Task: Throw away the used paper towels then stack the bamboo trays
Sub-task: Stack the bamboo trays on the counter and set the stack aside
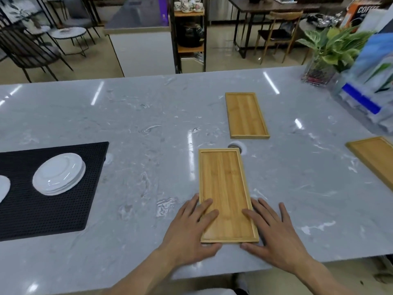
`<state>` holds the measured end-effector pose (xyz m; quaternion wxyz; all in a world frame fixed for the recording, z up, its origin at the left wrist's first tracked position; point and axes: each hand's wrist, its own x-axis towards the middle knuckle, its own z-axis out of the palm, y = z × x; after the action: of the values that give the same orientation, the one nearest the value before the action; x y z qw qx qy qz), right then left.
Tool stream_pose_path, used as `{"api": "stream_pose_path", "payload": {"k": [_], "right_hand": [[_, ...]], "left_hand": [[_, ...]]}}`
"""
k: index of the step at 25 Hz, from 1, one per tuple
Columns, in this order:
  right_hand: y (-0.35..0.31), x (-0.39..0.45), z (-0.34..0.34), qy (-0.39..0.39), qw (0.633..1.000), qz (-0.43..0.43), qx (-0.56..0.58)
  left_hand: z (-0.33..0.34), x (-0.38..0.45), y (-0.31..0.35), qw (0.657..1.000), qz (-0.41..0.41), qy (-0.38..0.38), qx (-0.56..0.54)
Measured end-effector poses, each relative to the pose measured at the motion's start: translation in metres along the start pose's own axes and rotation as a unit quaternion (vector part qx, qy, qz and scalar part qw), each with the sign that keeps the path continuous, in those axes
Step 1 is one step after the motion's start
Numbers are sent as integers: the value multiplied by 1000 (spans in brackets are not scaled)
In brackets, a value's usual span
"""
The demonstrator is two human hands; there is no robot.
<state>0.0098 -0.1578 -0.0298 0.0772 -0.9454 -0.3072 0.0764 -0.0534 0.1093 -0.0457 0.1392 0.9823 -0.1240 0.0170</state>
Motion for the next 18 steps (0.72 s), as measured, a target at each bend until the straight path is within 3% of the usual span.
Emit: {"api": "stream_pose_path", "payload": {"k": [11, 18], "right_hand": [[113, -19, -20, 1, 999, -38, 3], [140, -24, -25, 3, 998, -60, 4]], "left_hand": [[24, 66, 89, 1000, -7, 10, -2], [28, 78, 105, 1000, -1, -5, 16]]}}
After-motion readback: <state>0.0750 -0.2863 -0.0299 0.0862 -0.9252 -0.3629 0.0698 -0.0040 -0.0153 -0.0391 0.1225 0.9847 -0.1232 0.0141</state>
